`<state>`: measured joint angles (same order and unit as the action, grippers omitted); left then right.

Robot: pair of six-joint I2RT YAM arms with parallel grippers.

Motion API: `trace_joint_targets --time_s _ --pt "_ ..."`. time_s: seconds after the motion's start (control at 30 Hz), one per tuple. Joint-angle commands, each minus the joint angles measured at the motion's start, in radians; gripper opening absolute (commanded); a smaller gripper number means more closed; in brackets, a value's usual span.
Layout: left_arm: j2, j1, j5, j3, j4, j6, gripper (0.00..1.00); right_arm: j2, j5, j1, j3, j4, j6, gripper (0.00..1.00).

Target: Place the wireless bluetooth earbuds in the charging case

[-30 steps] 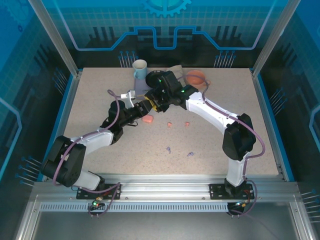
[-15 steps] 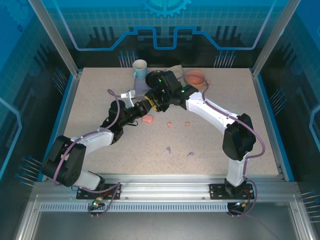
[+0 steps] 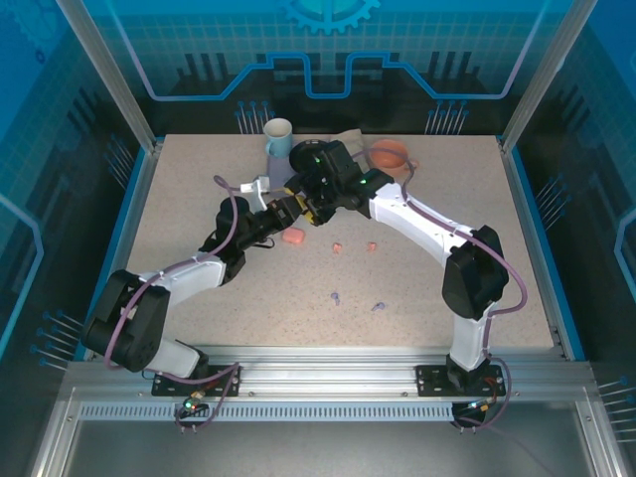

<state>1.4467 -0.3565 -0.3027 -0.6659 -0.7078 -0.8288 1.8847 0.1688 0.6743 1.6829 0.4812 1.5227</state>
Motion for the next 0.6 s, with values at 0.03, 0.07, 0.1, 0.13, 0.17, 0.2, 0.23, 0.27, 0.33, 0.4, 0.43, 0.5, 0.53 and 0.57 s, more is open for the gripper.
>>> trace_joint_targets --time_s 0.03,0.07,0.1,0.13,0.17,0.2,0.23,0.27,0.33,0.4,0.43,0.5,0.53,0.57 --pt "-0.039 -0.005 0.007 -0.026 0.003 0.040 0.13 -0.061 -0.002 -0.019 0.020 0.033 -0.036 0.82" --pt "-0.040 -0.005 0.004 -0.026 0.013 0.043 0.13 -0.076 -0.010 -0.027 0.018 0.042 -0.050 0.83" --pt "-0.044 -0.005 0.001 -0.026 0.022 0.048 0.13 -0.098 -0.020 -0.036 0.013 0.055 -0.063 0.85" --pt "-0.046 -0.005 -0.003 -0.026 0.029 0.051 0.13 -0.118 -0.029 -0.044 0.000 0.058 -0.082 0.87" --pt "-0.048 -0.005 -0.008 -0.026 0.041 0.054 0.13 -0.146 -0.036 -0.054 -0.014 0.064 -0.101 0.87" --pt "-0.054 -0.005 -0.015 -0.027 0.056 0.061 0.13 -0.175 -0.038 -0.068 -0.034 0.066 -0.124 0.88" --pt "-0.059 -0.005 -0.022 -0.027 0.071 0.068 0.13 -0.199 -0.038 -0.079 -0.055 0.067 -0.149 0.88" --pt "-0.068 -0.006 -0.032 -0.031 0.091 0.078 0.13 -0.226 -0.033 -0.097 -0.078 0.065 -0.187 0.89" --pt "-0.087 -0.005 -0.055 -0.041 0.140 0.103 0.13 -0.275 -0.013 -0.132 -0.125 0.056 -0.297 0.89" --pt "-0.115 -0.003 -0.085 -0.055 0.199 0.135 0.13 -0.315 0.046 -0.168 -0.186 -0.009 -0.462 0.89" --pt "-0.127 -0.004 -0.099 -0.062 0.226 0.148 0.13 -0.326 0.078 -0.184 -0.209 -0.027 -0.532 0.89" --pt "-0.149 -0.002 -0.142 -0.083 0.287 0.182 0.13 -0.359 0.176 -0.207 -0.274 -0.113 -0.710 0.88" --pt "-0.157 -0.002 -0.164 -0.096 0.314 0.197 0.13 -0.373 0.194 -0.209 -0.296 -0.124 -0.776 0.88" --pt "-0.164 -0.002 -0.191 -0.106 0.338 0.210 0.13 -0.387 0.212 -0.209 -0.318 -0.138 -0.849 0.88"
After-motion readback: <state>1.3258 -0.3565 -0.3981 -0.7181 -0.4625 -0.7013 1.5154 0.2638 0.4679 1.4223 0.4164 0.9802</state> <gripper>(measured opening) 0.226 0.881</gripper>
